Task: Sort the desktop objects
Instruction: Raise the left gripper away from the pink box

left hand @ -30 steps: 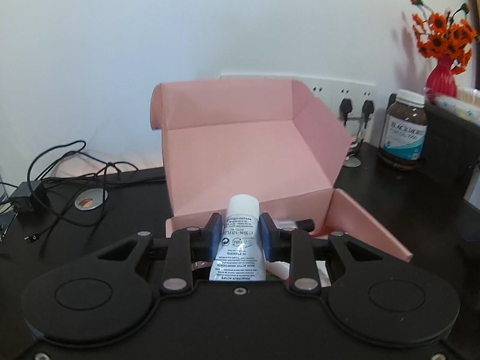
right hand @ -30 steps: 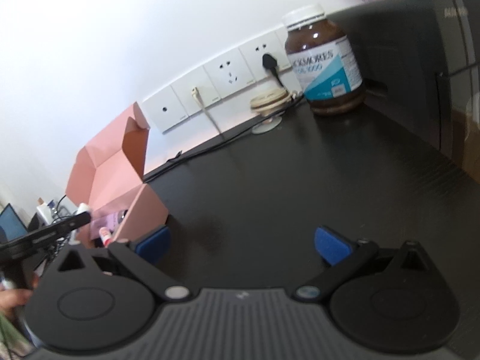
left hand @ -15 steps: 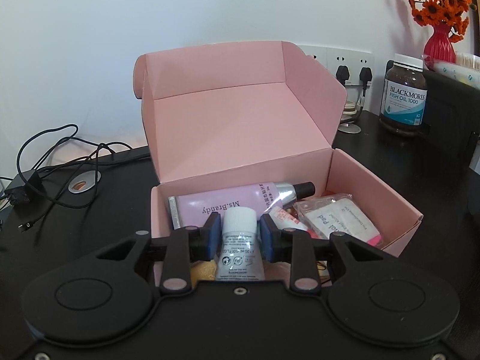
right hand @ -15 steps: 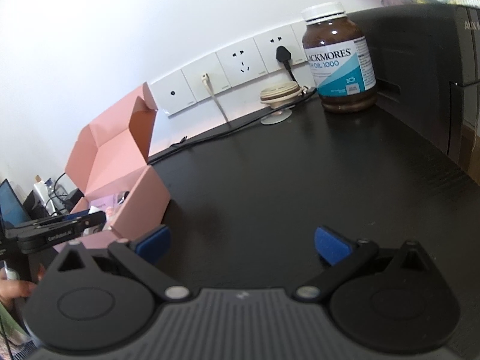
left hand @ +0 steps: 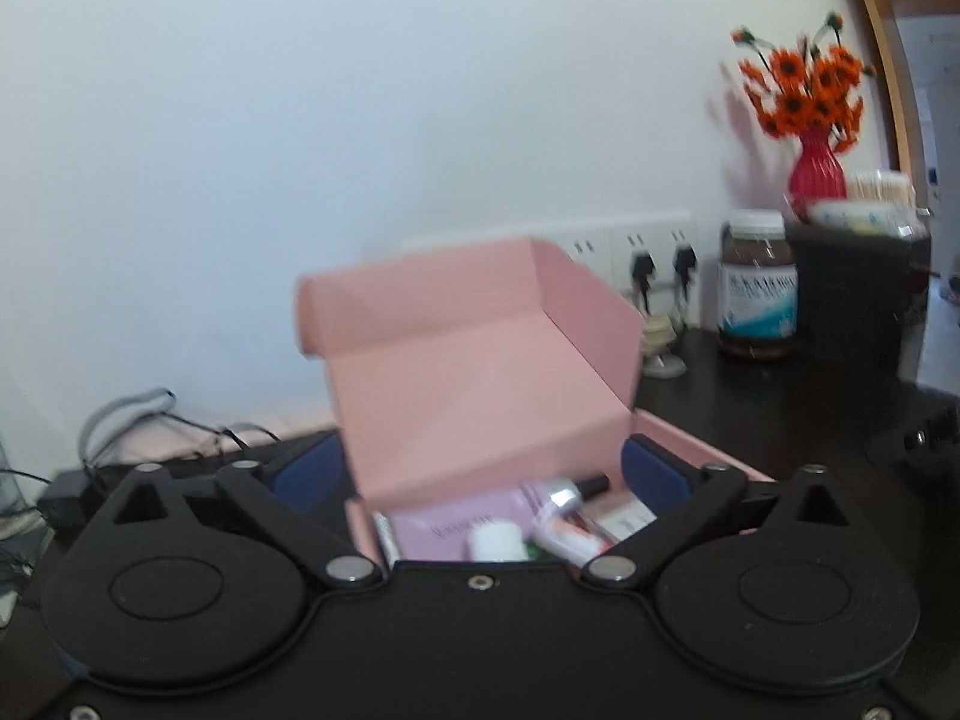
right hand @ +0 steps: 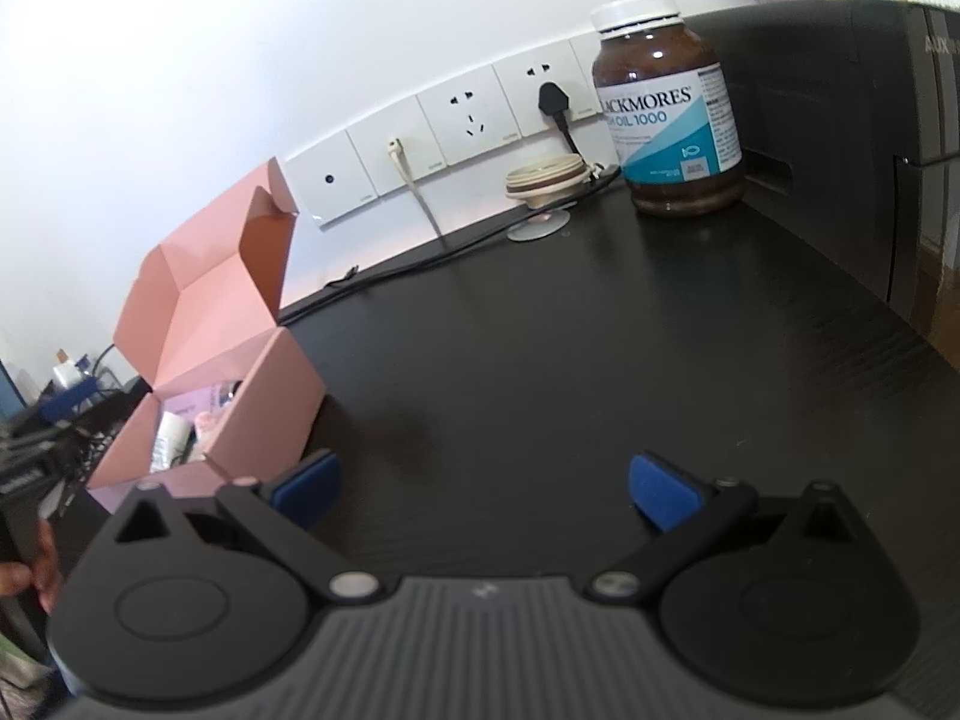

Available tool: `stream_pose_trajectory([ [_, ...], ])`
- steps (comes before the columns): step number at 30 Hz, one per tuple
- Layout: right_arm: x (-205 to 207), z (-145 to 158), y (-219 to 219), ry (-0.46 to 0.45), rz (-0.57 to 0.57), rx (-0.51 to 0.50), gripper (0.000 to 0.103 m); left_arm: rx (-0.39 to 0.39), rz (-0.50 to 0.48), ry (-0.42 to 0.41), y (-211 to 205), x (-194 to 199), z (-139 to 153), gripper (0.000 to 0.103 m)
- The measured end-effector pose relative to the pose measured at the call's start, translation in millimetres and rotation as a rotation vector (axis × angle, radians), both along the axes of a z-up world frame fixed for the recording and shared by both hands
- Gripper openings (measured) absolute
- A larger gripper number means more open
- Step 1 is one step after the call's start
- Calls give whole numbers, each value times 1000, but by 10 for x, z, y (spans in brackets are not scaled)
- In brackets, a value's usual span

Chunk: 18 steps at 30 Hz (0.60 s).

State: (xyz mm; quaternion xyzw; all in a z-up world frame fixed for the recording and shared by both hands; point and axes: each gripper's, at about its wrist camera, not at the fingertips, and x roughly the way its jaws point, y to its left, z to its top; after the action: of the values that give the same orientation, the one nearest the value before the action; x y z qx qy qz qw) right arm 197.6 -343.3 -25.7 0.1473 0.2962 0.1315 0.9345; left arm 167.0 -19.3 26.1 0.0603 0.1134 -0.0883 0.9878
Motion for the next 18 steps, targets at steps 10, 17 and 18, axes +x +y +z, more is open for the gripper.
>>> stream_pose_trajectory([
  [10, 101, 142, 213, 45, -25, -103, 102, -152, 52, 48, 370, 117, -85, 103],
  [17, 165, 430, 709, -155, 45, -12, 102, -271, 66, 118, 481, 211, -132, 103],
  [18, 212, 444, 809, -165, 61, -24, 102, -272, 72, 119, 487, 214, -137, 103],
])
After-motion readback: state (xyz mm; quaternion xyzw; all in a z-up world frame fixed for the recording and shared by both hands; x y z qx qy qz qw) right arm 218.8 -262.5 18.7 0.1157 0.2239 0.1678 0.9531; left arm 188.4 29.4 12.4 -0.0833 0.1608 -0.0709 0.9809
